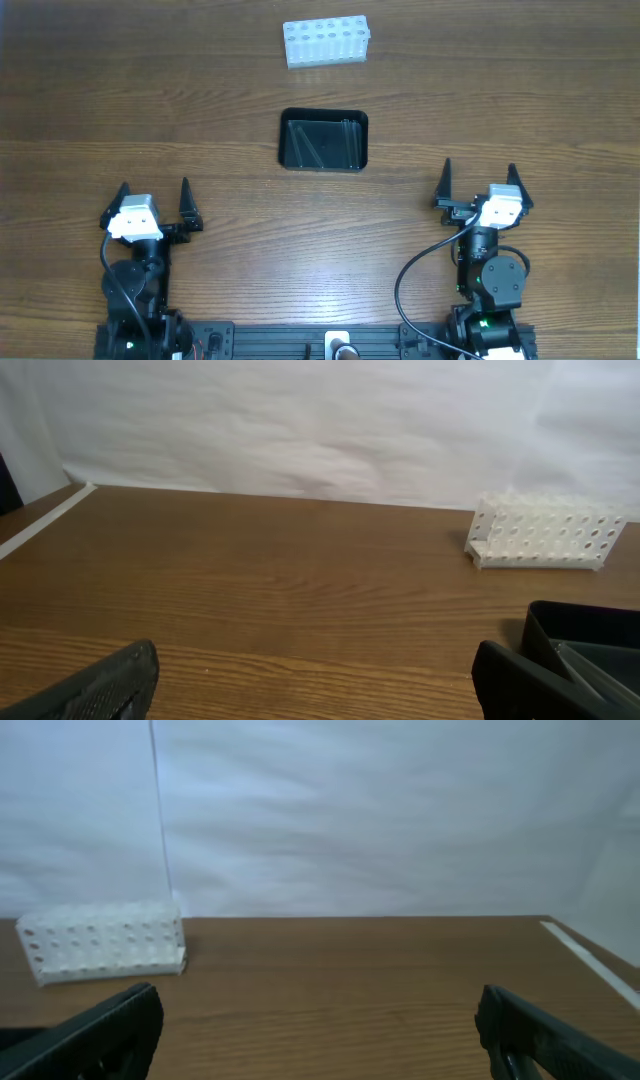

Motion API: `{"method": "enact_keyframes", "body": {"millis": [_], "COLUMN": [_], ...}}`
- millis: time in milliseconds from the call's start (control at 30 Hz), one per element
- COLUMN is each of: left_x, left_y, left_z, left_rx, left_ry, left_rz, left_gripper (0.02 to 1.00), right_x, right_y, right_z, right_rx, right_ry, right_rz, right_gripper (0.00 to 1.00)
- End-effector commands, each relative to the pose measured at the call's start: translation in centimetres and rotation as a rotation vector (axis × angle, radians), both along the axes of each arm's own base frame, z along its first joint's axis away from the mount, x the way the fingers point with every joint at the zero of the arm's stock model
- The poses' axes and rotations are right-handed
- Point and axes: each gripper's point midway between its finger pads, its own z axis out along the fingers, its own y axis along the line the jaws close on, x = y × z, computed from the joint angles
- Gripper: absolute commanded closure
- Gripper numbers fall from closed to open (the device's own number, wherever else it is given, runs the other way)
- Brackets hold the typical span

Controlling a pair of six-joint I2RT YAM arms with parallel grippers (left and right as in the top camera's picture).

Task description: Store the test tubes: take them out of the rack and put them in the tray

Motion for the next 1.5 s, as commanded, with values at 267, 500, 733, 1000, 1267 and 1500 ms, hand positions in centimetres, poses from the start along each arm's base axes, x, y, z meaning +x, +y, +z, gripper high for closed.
{"method": "enact_keyframes", "body": {"millis": [267, 500, 733, 1000, 1267, 1500], "left_x": [0.0, 0.0, 0.0, 0.0, 0.0, 0.0], "left_y": [0.0, 0.0, 0.0, 0.0, 0.0, 0.0], "left_z": [-0.1, -0.1, -0.1, -0.1, -0.1, -0.1], "left_rx": [0.014, 0.014, 0.014, 0.014, 0.014, 0.014], "left_ry": [-0.001, -0.001, -0.001, -0.001, -0.001, -0.001], "left_rz": [-0.003, -0.003, -0.003, -0.003, -0.003, -0.003], "left_gripper": [0.020, 0.020, 0.020, 0.020, 0.020, 0.020], "right_x": [-0.8, -1.6, -2.3, -2.3, -2.3, -2.1], "right_y": [-1.2, -1.2, -1.2, -1.2, -1.2, -0.1], "right_z": [-2.2, -3.9, -4.2, -4.3, -4.3, -4.5], "right_rx": [-0.007, -0.011, -0.012, -0.012, -0.012, -0.015], "right_ry": [0.087, 0.150, 0.158, 0.161, 0.161, 0.170], "right_rz": [-0.044, -0.044, -0.045, -0.043, -0.043, 0.026], "right_gripper": [0.007, 0.009, 0.009, 0.009, 0.009, 0.009]}}
